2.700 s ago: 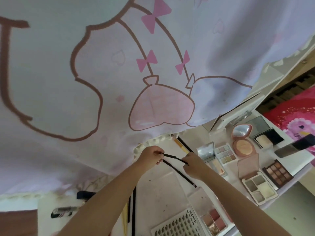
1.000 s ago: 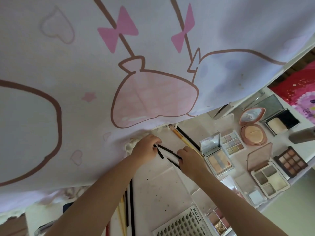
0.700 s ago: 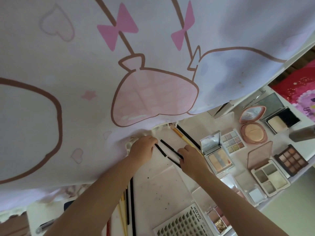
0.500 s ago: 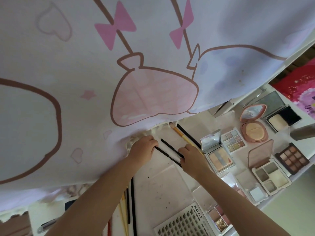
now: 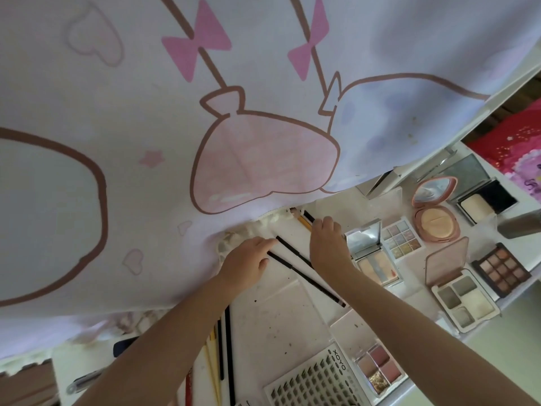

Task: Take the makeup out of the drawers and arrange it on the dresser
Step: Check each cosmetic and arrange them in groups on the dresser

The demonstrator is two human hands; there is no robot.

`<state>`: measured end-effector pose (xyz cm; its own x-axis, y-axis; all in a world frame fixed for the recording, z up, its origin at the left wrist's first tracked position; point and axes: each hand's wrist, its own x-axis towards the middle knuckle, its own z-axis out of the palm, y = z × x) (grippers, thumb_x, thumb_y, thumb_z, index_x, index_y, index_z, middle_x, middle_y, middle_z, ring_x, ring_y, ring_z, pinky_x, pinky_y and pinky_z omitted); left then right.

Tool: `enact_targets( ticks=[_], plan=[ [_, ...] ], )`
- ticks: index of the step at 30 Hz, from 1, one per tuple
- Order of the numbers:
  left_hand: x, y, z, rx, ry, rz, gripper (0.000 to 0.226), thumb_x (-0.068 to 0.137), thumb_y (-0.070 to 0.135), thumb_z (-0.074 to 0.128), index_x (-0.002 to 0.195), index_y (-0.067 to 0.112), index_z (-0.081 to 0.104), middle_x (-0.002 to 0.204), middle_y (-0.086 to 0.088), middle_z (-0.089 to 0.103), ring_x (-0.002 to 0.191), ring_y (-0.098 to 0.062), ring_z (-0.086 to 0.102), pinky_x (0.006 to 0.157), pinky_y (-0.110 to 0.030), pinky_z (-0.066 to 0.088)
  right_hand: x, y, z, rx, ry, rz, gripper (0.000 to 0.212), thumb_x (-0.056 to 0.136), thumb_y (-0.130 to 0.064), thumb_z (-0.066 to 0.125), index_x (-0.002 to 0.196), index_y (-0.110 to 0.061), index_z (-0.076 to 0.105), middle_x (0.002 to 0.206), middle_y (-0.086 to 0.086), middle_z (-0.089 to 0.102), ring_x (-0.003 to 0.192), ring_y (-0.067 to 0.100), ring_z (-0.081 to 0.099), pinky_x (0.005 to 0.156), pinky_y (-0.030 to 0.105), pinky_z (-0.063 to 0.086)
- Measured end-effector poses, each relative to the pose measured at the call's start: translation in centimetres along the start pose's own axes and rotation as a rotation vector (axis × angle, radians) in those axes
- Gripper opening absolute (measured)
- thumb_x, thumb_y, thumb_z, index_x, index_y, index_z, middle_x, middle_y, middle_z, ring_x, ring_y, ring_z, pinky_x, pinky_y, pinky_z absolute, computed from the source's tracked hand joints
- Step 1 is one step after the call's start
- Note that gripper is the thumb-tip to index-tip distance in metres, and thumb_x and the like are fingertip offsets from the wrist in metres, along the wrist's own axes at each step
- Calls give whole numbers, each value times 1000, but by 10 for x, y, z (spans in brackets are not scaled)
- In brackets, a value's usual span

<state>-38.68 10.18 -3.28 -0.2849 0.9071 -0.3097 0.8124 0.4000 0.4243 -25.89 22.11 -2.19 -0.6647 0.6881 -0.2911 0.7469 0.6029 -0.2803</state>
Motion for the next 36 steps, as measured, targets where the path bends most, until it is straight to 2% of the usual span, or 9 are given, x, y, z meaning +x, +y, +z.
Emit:
enact_targets(
  ticks=[8,13,17,23,27,29,31,33,36],
  plan=[
    [-9,-4,-2,-26,31,-100,48,92,12,41,139,13,31,131,-6,47,121,-16,43,95,-24,38,29,-7,-14,-185,-102,137,36,87,-8,48,121,-1,37,120,15,47,110,26,50,89,30,45],
    [-14,5,-16,-145,112,-145,44,91,12,45,134,13,38,126,-3,52,115,-14,48,91,-16,34,26,-7,-23,-94,-110,58,32,87,-3,45,119,-1,43,124,16,41,103,26,54,87,30,46],
    [-20,27,-37,-310,220,-161,40,91,16,49,131,13,42,122,-3,54,106,-12,53,79,-6,30,4,-8,-42,-55,-115,-150,38,91,-3,37,128,-8,41,130,17,40,98,30,58,80,29,45],
    [-47,58,-62,-319,9,-7,38,93,16,47,129,9,43,129,-7,50,117,-19,49,94,-22,37,-44,-7,-77,-101,-329,-325,30,96,-18,34,114,-7,55,109,12,62,96,24,58,72,23,41],
    [-73,67,-58,-303,47,-23,45,94,21,46,137,15,34,141,-1,39,127,-12,39,94,-15,30,-77,4,-98,10,-425,-298,24,88,-7,37,93,-8,60,74,0,51,63,14,46,49,16,31],
    [-85,74,-59,-391,44,-15,41,92,21,48,132,16,40,132,2,46,113,-7,48,84,-9,37,-92,11,-108,123,-390,-319,23,88,-7,40,84,-19,59,68,-7,50,55,8,46,50,13,35],
    [-96,83,-63,-449,54,19,33,90,19,51,123,14,49,107,5,55,88,1,51,71,-1,38,-105,15,-115,211,-344,-352,20,90,-9,45,96,-15,63,73,-4,60,51,0,48,54,13,42],
    [-106,93,-71,-377,91,66,21,90,20,52,109,11,57,78,13,50,69,3,45,63,1,35,-116,15,-119,255,-303,-403,18,88,-12,49,98,-11,64,72,-2,63,44,-4,49,53,11,43],
    [-118,106,-90,-179,96,127,20,94,23,43,95,9,57,65,16,39,62,-1,38,59,-4,34,-127,8,-130,269,-253,-474,14,88,-15,51,84,-19,64,63,-5,55,44,-2,46,49,10,38]
  ],
)
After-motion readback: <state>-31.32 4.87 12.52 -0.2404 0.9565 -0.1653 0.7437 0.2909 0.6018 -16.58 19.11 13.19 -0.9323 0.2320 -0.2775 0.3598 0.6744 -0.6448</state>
